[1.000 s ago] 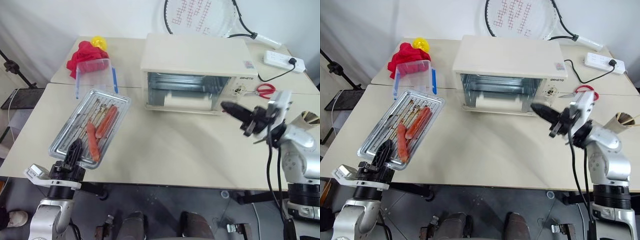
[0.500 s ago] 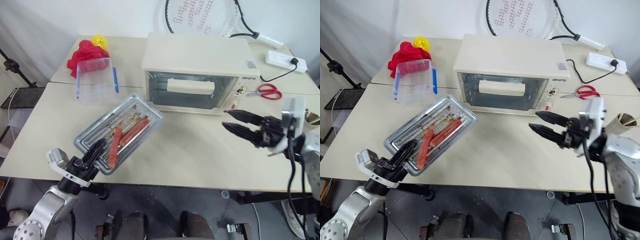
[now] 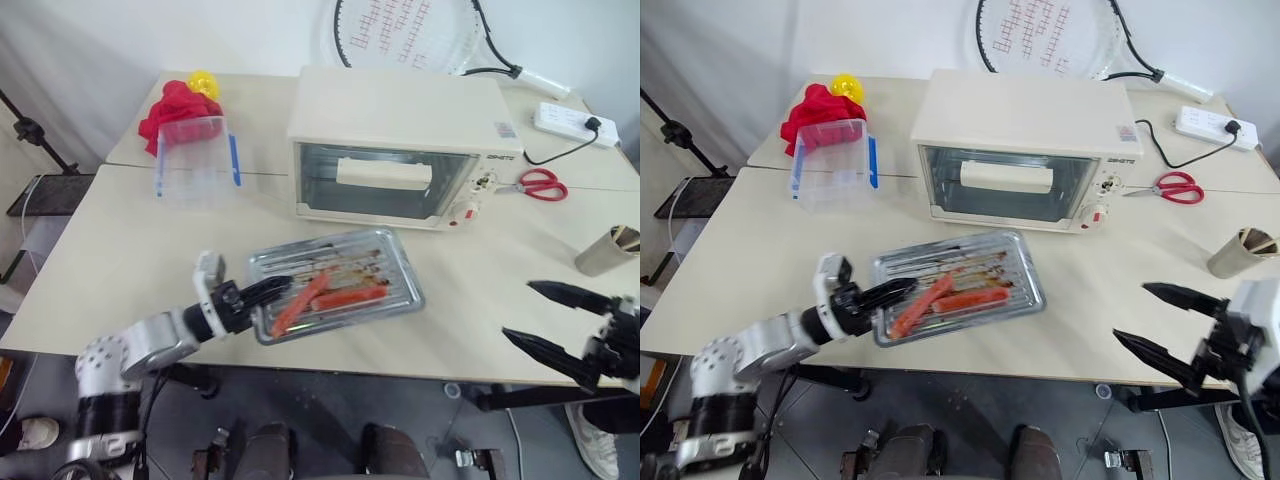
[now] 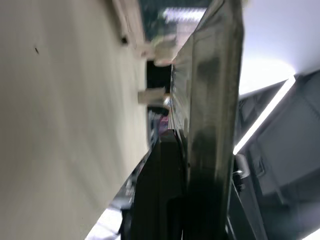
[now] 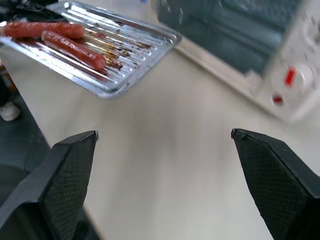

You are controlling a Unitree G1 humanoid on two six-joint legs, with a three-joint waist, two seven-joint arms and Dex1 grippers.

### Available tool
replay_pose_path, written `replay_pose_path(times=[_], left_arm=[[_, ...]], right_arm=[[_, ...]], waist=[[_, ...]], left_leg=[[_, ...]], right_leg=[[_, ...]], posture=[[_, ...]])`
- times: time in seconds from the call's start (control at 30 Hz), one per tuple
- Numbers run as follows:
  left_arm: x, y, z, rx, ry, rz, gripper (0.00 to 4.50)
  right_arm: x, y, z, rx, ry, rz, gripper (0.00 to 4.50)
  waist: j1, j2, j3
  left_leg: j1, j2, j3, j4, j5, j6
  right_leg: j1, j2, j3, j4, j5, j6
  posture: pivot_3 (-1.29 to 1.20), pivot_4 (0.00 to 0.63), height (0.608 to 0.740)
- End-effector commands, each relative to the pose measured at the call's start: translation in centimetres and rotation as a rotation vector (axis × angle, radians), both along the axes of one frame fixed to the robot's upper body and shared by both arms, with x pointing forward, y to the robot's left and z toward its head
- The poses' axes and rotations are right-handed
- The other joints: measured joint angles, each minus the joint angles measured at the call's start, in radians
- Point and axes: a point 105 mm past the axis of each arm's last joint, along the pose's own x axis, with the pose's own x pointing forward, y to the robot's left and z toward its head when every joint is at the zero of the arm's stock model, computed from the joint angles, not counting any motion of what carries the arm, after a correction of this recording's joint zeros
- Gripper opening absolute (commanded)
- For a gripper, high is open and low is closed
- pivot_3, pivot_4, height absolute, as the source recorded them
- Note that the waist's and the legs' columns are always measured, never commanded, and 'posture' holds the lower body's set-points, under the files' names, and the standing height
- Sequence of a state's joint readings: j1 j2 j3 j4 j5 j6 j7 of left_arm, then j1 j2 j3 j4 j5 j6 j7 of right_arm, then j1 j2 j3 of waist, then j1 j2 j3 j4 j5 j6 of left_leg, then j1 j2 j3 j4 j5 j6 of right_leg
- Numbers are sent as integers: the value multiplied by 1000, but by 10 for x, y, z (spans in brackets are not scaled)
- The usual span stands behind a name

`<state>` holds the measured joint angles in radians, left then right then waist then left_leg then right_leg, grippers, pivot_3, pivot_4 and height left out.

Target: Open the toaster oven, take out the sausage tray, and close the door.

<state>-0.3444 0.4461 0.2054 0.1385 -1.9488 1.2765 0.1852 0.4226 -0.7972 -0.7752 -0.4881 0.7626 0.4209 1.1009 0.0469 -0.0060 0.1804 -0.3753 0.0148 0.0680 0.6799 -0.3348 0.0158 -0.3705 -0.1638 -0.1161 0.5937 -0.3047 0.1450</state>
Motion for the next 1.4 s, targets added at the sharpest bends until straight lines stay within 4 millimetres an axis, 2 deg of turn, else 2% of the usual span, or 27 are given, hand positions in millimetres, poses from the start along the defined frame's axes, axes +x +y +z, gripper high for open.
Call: replay_pose_path(times=[0.03, 0.3, 0.4, 0.57, 0.67, 0.73, 0.77, 0.9, 1.03, 1.17, 1.23, 1.27, 1.4], left_arm=[[13, -12, -3, 50, 53, -23, 0], [32, -44, -5, 133, 92, -139, 0], [29, -59, -12, 206, 69, -230, 0], [34, -76, -16, 237, 37, -266, 0], [40, -81, -17, 232, 28, -243, 0], [38, -81, -13, 232, -1, -268, 0], [37, -81, -12, 234, -15, -280, 432], [39, -63, -10, 340, -144, -223, 1462], [29, -47, -7, 464, -320, -244, 2555], [26, -22, 2, 537, -534, -215, 3722], [27, 0, 10, 570, -680, -173, 4287], [22, 10, 12, 595, -766, -192, 4469], [-2, 44, 7, 654, -994, -331, 4469]], right_arm=[[-13, 2, 8, -10, -29, -14, 4476], [-34, 10, 6, -10, -12, -54, 4476], [-39, 13, 7, -10, -15, -67, 4476], [-41, 19, 6, 9, -13, -70, 4476], [-40, 22, 4, 18, -11, -68, 4476], [-38, 25, 2, 27, -10, -60, 4476], [-37, 25, 2, 31, -11, -58, 4500], [-30, 30, -3, 48, 2, -15, 4500], [-24, 28, -5, 55, 4, 1, 4500], [-18, 28, -8, 59, 13, 26, 4500], [-17, 28, -10, 59, 25, 47, 4500], [-17, 27, -10, 56, 26, 57, 4500], [-14, 26, -8, 59, 17, 81, 4500]], waist=[[3, 0, 0], [20, 0, 0], [26, 0, 0], [27, 0, 0], [33, 0, 0], [33, 0, 0], [32, 0, 0], [19, -1, 0], [2, 0, 0], [-3, 0, 0], [-3, 0, 0], [-3, 0, 0], [-6, 0, 0]], left_leg=[[0, 0, 0, 0, 0, 0], [0, -1, 1, 0, 0, -1], [0, -2, 2, 0, 0, -1], [0, -2, 4, -1, 0, -1], [0, -2, 4, 0, 0, -1], [0, -2, 4, 0, 0, -1], [0, -2, 4, 0, 0, -1], [-1, -1, 4, -1, 0, -1], [-1, 0, 6, -3, 0, -2], [0, 1, 7, -3, 0, -2], [0, 1, 9, -4, 0, -2], [0, 1, 9, -4, 0, -2], [1, 1, 12, -8, -1, -3]], right_leg=[[0, 0, 0, 0, 0, 0], [-1, 0, 2, 0, 0, 1], [-1, 0, 2, -1, 1, 2], [-2, 0, 3, -2, 1, 2], [-2, 0, 4, -2, 1, 2], [-1, 0, 4, -2, 1, 2], [-1, 0, 4, -2, 1, 3], [-3, 0, 4, -2, 2, 3], [-5, 2, 4, -2, 2, 3], [-5, 2, 6, -2, 2, 3], [-5, 2, 6, -2, 1, 3], [-5, 2, 6, -2, 1, 3], [-7, 2, 7, -4, 1, 2]], posture=[[0, 150, 740], [0, 150, 740], [0, 150, 740], [0, 150, 740], [0, 150, 740], [0, 150, 740], [0, 150, 740], [0, 150, 740], [0, 150, 740], [0, 150, 740], [0, 150, 740], [0, 150, 740], [0, 150, 740]])
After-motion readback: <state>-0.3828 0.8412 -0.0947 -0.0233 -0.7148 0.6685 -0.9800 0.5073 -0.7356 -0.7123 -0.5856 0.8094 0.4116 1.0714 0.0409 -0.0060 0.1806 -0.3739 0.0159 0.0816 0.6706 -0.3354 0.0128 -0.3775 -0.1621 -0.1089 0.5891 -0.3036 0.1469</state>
